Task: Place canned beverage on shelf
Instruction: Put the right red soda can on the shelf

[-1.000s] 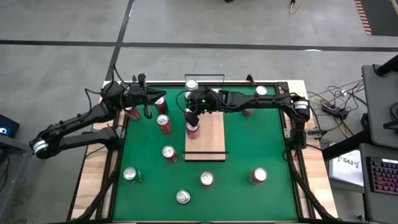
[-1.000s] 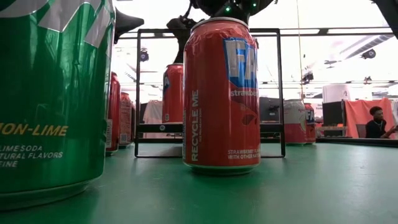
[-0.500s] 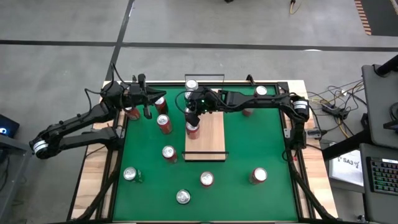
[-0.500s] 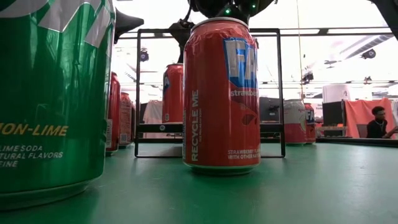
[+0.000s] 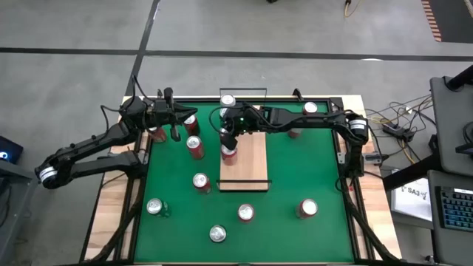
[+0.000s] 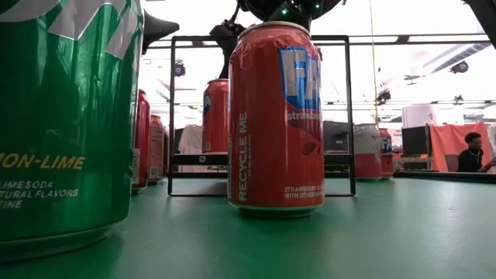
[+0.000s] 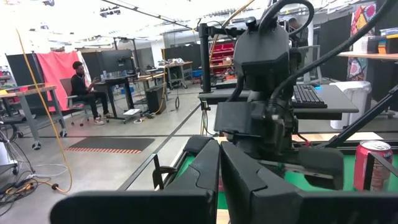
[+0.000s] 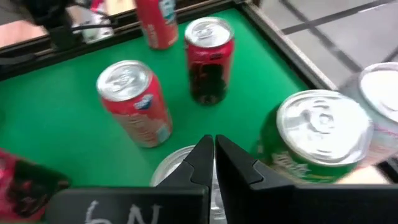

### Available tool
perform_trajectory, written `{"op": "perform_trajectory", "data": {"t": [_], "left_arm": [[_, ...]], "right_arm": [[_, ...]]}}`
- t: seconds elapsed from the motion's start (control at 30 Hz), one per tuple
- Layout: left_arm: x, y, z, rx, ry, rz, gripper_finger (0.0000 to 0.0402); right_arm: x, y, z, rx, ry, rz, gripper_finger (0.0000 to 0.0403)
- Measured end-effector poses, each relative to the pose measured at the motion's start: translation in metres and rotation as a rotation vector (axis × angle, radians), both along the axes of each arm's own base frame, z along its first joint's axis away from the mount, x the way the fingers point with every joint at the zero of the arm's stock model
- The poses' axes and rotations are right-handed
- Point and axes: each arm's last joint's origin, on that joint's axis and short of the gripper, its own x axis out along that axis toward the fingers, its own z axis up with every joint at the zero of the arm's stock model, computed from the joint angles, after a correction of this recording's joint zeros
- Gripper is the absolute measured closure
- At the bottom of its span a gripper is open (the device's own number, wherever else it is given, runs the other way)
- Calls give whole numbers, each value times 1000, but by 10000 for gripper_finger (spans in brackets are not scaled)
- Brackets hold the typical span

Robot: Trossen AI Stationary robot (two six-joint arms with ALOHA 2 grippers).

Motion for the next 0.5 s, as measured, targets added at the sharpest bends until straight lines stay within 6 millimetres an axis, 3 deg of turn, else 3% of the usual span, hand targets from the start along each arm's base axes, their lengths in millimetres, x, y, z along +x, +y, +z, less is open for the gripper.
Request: {"op": "perform_trajectory", "data": {"t": [0.5], "left_arm": [[0, 0, 0, 0, 0, 0, 402]], "right_arm": [[2, -2, -9, -19, 32, -43, 394]]}}
